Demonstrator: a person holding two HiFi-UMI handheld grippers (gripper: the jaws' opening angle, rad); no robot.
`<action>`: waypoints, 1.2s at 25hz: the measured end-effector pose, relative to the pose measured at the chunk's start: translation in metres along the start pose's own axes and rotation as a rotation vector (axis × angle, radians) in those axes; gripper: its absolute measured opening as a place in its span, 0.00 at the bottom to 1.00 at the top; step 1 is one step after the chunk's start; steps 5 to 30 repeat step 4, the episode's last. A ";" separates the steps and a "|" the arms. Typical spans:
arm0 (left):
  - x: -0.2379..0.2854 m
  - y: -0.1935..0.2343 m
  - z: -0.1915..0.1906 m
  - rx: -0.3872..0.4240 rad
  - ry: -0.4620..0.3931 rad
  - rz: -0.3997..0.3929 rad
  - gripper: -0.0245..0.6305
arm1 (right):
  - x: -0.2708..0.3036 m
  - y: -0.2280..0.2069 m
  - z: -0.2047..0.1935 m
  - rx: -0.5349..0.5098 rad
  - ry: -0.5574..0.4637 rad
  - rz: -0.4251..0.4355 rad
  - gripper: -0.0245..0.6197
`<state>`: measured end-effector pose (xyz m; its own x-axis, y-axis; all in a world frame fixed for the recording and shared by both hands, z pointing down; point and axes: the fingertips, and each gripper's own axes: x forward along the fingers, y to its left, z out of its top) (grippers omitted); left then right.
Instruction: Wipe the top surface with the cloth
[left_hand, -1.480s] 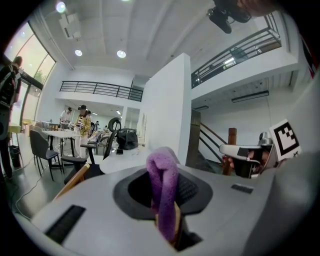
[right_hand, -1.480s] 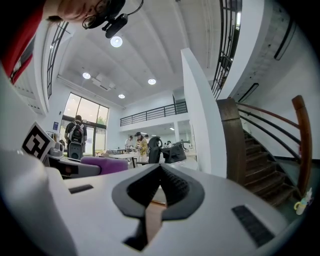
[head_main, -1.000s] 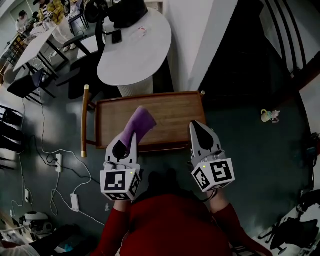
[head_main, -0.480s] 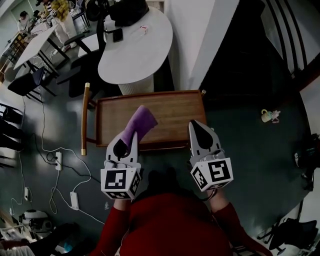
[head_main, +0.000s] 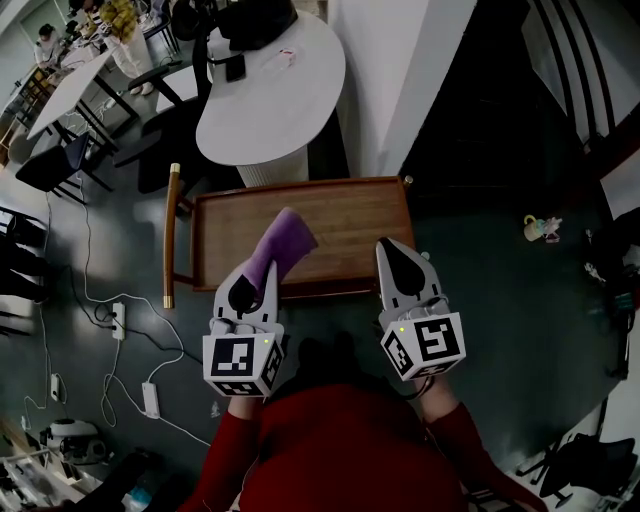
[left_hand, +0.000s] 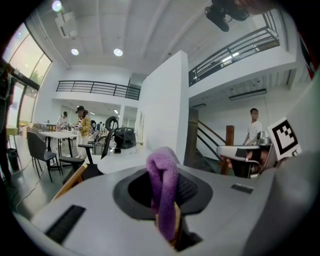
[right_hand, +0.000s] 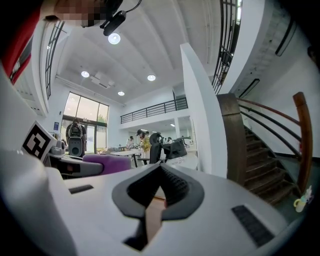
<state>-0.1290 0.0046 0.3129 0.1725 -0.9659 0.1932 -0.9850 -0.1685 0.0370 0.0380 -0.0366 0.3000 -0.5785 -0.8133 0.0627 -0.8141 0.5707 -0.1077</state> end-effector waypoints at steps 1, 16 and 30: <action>0.000 0.000 -0.001 0.000 0.001 -0.001 0.14 | 0.000 0.000 0.000 -0.001 0.001 0.000 0.05; -0.001 -0.001 -0.002 0.000 0.004 -0.001 0.14 | -0.002 0.001 -0.002 0.000 0.003 0.000 0.05; -0.001 -0.001 -0.002 0.000 0.004 -0.001 0.14 | -0.002 0.001 -0.002 0.000 0.003 0.000 0.05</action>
